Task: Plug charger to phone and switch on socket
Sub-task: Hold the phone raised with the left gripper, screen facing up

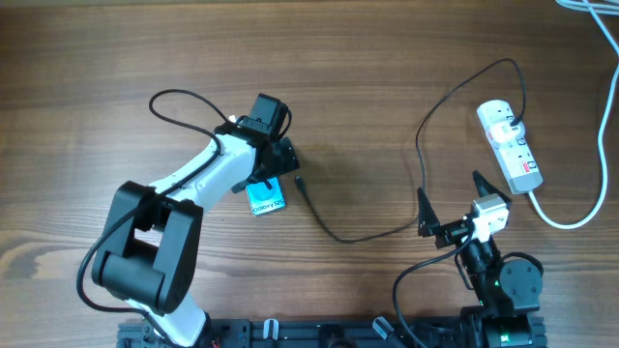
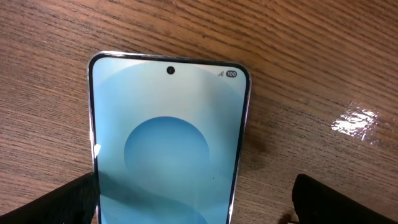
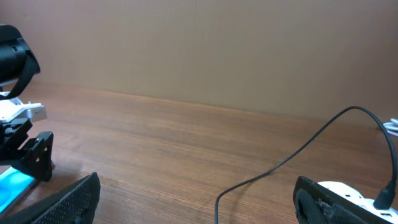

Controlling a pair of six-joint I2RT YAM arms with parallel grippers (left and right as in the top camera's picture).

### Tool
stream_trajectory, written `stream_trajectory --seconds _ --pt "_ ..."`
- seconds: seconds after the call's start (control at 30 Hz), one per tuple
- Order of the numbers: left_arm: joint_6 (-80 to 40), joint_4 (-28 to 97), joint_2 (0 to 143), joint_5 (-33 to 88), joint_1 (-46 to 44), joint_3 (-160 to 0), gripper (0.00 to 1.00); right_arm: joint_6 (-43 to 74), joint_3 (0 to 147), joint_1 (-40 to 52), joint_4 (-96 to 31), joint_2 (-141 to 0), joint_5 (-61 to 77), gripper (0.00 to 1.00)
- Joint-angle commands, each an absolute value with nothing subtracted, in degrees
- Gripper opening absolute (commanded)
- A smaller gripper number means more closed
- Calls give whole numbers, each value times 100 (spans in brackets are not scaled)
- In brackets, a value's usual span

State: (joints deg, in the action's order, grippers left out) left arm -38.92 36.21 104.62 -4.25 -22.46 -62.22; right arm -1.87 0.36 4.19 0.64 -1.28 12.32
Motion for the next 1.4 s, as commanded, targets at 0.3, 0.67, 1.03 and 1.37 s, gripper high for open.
stream_trajectory --seconds 0.3,0.67,1.03,1.37 --pt "-3994 3642 10619 -346 -2239 -5994 100 -290 30 390 82 -102 1162 100" --pt "-3992 3636 10619 -305 -2239 -5994 100 -298 30 390 82 -102 1162 100" --pt "-3701 4012 10624 -14 -1857 -5994 100 -298 30 390 82 -102 1162 100" --pt "-3625 4130 10049 14 -1761 -6377 100 -296 30 390 82 -102 1162 100"
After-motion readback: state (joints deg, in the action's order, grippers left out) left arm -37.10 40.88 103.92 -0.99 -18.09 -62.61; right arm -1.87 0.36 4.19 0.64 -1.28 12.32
